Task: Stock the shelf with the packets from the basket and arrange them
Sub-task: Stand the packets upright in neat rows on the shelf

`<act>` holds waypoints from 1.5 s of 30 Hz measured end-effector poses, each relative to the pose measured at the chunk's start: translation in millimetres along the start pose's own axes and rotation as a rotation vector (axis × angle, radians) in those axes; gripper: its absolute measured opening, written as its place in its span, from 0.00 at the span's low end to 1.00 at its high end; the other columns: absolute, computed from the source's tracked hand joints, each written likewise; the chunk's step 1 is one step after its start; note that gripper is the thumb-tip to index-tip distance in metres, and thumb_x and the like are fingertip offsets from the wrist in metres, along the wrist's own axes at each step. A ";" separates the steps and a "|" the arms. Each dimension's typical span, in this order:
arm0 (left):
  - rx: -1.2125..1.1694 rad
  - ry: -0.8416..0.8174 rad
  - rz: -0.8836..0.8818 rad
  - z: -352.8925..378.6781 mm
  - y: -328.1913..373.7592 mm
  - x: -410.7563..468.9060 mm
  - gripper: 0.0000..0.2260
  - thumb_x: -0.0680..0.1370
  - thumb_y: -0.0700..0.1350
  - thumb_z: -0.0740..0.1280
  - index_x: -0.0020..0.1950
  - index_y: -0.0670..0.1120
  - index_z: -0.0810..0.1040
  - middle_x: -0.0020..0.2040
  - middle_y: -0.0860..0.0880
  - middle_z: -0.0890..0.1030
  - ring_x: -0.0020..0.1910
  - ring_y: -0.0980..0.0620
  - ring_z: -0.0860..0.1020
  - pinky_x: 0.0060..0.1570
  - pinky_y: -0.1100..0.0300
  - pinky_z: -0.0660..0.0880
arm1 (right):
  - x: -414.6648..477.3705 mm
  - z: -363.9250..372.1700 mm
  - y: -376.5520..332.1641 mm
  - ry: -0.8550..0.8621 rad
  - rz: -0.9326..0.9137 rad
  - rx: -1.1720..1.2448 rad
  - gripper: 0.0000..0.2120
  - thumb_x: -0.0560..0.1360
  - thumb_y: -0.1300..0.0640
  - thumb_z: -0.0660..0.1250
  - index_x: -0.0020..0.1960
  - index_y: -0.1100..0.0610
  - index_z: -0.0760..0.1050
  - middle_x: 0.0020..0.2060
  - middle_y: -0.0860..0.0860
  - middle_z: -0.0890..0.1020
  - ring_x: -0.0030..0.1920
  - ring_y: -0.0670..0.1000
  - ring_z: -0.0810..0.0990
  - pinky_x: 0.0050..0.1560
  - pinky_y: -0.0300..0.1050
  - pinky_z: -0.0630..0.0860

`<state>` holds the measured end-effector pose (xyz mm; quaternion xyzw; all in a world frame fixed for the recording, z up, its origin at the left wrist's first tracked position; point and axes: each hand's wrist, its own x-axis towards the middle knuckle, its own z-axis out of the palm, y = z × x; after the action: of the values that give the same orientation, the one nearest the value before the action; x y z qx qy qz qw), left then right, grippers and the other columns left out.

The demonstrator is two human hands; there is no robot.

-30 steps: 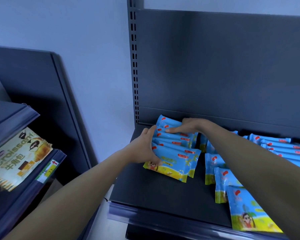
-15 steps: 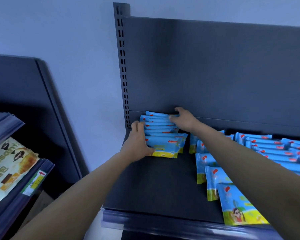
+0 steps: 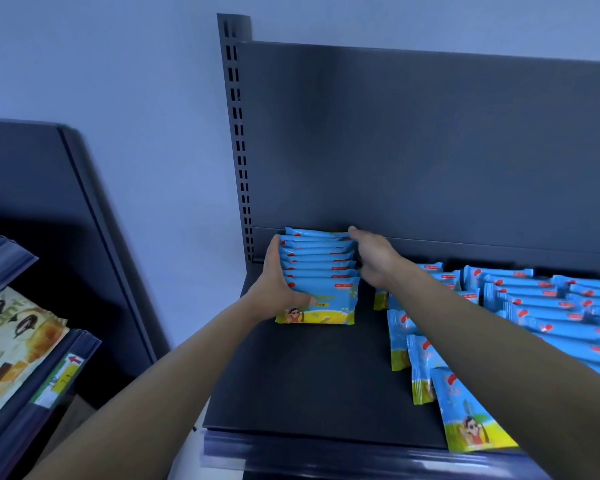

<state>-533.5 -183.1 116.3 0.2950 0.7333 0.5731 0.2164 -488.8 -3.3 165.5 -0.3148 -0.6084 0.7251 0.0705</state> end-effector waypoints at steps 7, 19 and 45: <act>0.044 -0.055 -0.066 -7.6 3.1 7.4 0.53 0.66 0.32 0.75 0.74 0.52 0.40 0.60 0.59 0.67 0.49 0.67 0.72 0.39 0.78 0.72 | 2.2 -5.6 0.3 -0.061 0.063 0.081 0.20 0.79 0.45 0.59 0.59 0.60 0.74 0.53 0.57 0.82 0.50 0.55 0.82 0.45 0.50 0.80; 0.251 -0.094 -0.106 -20.1 3.4 21.8 0.65 0.59 0.46 0.82 0.74 0.55 0.31 0.76 0.54 0.42 0.73 0.58 0.52 0.70 0.58 0.61 | 9.4 -4.6 2.3 -0.017 0.000 -0.158 0.17 0.80 0.49 0.60 0.60 0.61 0.74 0.55 0.57 0.81 0.55 0.56 0.80 0.63 0.55 0.74; 0.907 -0.004 0.077 -2.2 14.3 3.3 0.47 0.71 0.58 0.70 0.77 0.47 0.41 0.76 0.51 0.35 0.75 0.51 0.44 0.71 0.57 0.55 | 1.3 -9.2 -7.1 -0.053 0.037 0.133 0.10 0.81 0.58 0.56 0.52 0.62 0.74 0.46 0.57 0.81 0.44 0.54 0.80 0.41 0.48 0.78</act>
<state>-534.8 -180.0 130.7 0.3882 0.8983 0.2008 0.0452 -486.8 6.7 171.1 -0.3012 -0.5544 0.7734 0.0615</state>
